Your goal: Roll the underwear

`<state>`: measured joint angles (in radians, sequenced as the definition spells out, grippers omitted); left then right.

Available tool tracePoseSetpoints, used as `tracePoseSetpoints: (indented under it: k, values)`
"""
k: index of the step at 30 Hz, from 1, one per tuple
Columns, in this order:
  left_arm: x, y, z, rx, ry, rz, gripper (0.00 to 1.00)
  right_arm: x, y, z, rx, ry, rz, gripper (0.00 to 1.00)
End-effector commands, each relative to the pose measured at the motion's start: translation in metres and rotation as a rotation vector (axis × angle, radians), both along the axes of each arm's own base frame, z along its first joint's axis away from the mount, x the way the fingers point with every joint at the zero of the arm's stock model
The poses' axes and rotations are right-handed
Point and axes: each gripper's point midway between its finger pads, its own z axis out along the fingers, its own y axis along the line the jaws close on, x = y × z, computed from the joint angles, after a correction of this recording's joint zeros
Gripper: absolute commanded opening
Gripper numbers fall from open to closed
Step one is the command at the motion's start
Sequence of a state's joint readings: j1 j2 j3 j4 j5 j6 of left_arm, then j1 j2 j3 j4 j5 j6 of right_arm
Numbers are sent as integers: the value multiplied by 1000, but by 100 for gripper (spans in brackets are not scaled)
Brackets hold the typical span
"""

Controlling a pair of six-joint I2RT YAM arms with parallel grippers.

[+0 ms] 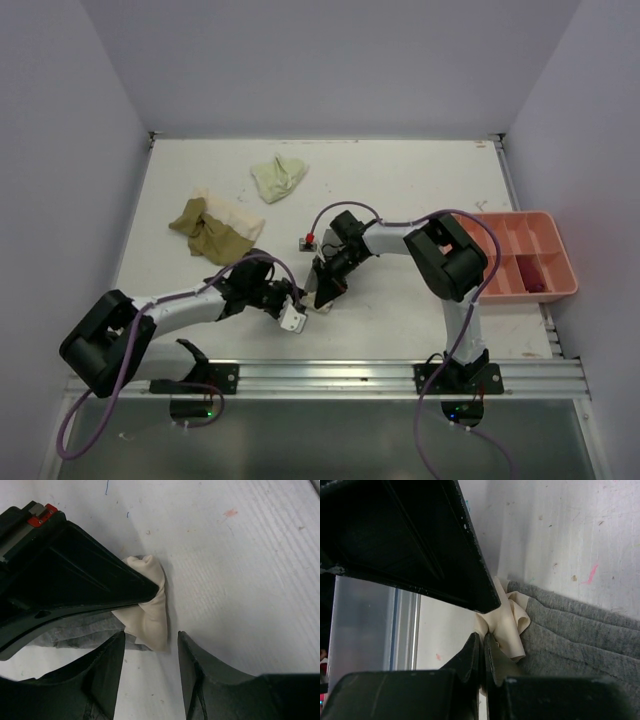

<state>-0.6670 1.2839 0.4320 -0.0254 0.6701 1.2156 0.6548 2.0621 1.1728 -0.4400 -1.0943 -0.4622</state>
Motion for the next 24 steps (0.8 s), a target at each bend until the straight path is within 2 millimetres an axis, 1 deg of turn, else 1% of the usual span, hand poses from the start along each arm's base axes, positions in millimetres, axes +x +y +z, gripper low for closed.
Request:
tracePoseSetpoints:
  k: [1, 3, 5, 9, 12, 13, 15, 16, 17, 19, 20, 24]
  values:
    - [20, -26, 25, -79, -129, -12, 50, -2, -6, -7, -16, 5, 25, 0]
    - [19, -29, 18, -59, -126, -6, 50, -4, -7, -8, -14, 11, 36, 0]
    - [18, -32, 17, -59, -138, -9, 50, -3, -7, -8, -13, 14, 36, 0]
    - [6, -36, 11, -40, -140, -60, 50, -2, -8, -8, -8, 29, 38, 0]
    - [3, -37, 6, -12, -126, -59, 48, -3, -8, -5, 5, 28, 44, 0]
    - [6, -40, 8, -7, -117, -54, 48, -3, -8, -4, 9, 31, 44, 0]
    - [10, -42, 6, 13, -86, -17, 46, -6, -8, -1, 20, 37, 55, 0]
    - [14, -46, 10, 16, -83, -5, 45, -6, -8, 1, 26, 39, 59, 0]
    - [18, -44, 5, 45, -72, 22, 43, -7, -9, 1, 37, 32, 73, 0]
    - [24, -48, 8, 48, -38, 76, 43, -11, -10, 4, 39, 53, 86, 0]
    - [25, -47, 3, 66, -24, 96, 43, -11, -11, 3, 43, 50, 91, 0]
    - [22, -44, -3, 96, 0, 109, 40, -13, -12, 4, 48, 56, 98, 0]
